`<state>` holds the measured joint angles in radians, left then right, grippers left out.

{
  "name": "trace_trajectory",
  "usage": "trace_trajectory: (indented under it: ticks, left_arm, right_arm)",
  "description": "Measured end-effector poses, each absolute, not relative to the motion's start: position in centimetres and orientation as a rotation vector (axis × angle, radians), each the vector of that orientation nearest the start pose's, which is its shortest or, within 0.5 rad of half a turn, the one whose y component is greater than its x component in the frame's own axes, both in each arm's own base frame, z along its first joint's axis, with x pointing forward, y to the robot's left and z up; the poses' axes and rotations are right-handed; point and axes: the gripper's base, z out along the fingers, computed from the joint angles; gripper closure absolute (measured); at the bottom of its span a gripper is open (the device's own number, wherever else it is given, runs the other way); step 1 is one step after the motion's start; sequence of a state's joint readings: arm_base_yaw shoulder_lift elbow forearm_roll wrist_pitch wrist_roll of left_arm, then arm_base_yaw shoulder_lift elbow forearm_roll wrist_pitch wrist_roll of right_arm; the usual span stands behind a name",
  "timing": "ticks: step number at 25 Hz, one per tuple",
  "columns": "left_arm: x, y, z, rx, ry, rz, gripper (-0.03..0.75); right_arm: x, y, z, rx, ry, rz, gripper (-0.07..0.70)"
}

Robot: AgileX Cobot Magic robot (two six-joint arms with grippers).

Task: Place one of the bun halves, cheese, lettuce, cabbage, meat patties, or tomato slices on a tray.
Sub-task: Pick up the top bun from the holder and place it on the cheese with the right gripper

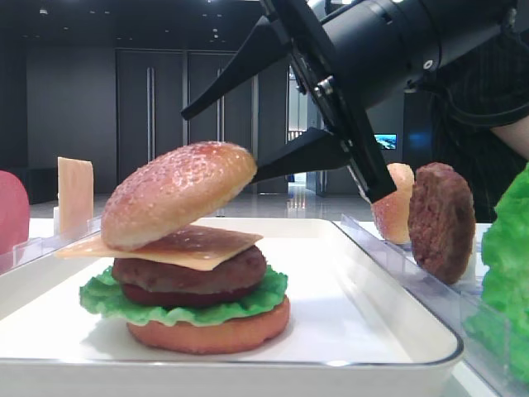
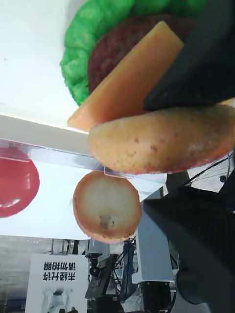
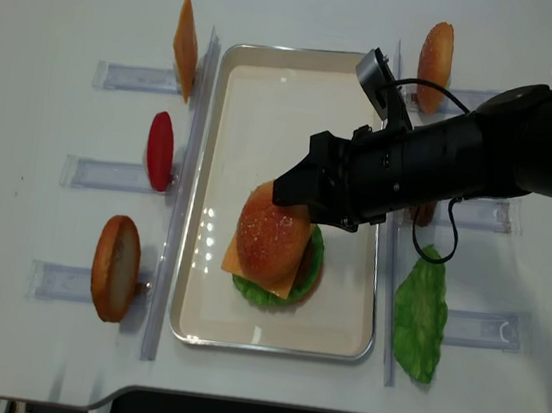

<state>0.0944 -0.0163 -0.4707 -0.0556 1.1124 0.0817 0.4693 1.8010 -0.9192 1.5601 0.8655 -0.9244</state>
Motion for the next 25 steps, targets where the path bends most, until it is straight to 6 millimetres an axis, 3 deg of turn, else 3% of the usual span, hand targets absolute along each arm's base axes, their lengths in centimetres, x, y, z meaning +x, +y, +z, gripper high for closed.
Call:
trace_trajectory:
  ticks: [7, 25]
  left_arm:
    - [-0.6, -0.5, 26.5, -0.010, 2.108, 0.038, 0.307]
    - [-0.6, -0.5, 26.5, -0.010, 2.108, 0.038, 0.307]
  right_arm:
    - [26.8, 21.0, 18.0, -0.259, 2.574, 1.428, 0.246]
    - [26.7, 20.0, 19.6, -0.246, 2.587, 1.259, 0.221]
